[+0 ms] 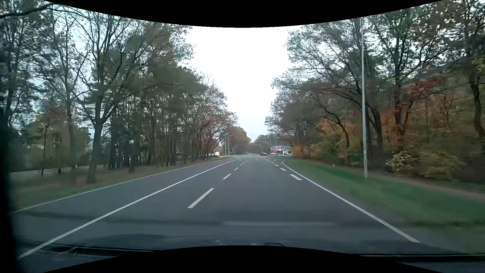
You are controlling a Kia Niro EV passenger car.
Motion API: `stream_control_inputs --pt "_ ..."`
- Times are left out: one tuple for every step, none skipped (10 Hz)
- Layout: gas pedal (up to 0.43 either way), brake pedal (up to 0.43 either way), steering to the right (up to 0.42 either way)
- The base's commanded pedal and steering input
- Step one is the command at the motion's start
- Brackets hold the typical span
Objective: Follow the waypoints while adhering to traffic rules and regulations
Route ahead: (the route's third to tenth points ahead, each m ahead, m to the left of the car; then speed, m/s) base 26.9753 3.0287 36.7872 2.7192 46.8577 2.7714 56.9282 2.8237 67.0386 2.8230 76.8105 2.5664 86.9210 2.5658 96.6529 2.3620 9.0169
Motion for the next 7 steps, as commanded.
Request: stream_control_inputs --pt "0.028 0.000 -0.001" --pt "0.028 0.000 0.000" --pt "0.039 0.000 0.000" --pt "0.047 0.000 0.000" --pt "0.047 0.000 0.000" --pt "0.047 0.000 0.000" --pt "0.047 0.000 0.000"
